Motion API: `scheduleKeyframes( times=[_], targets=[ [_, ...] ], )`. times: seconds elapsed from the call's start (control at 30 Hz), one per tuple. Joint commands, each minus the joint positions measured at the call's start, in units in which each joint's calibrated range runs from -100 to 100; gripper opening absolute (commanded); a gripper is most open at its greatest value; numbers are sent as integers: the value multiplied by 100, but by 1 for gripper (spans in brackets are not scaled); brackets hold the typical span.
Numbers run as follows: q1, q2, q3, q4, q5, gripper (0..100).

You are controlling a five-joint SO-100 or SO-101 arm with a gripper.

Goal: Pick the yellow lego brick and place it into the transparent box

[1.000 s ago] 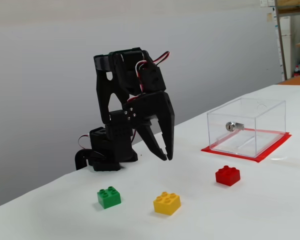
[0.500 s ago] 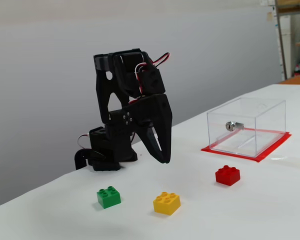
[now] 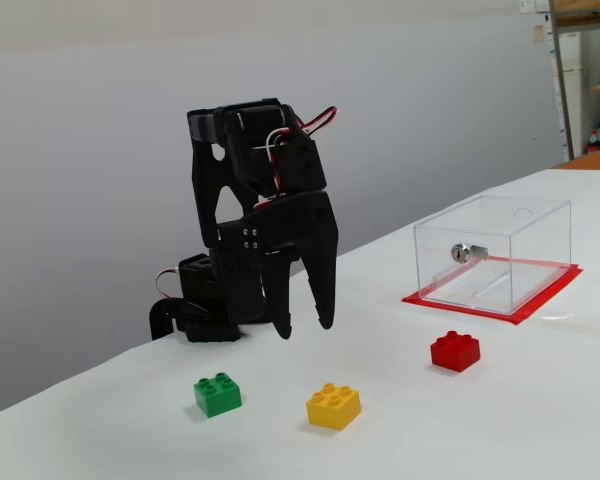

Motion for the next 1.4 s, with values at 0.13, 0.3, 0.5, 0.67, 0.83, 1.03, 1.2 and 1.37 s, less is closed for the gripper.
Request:
scheduleKeyframes(
  times=[0.13,0.3,0.5,0.67,0.83,1.03,1.2,1.37],
  targets=[
    [269,346,-235,-56,-9,25],
    [328,516,-235,-439,38,25],
    [291,652,-235,-613,33,25],
    [284,677,-235,-631,38,34],
    [188,677,-235,-666,38,33],
    [40,694,-190,-970,38,33],
    [-86,1042,-245,-1240,33,33],
    [-174,1382,-245,-1240,38,33]
  ],
)
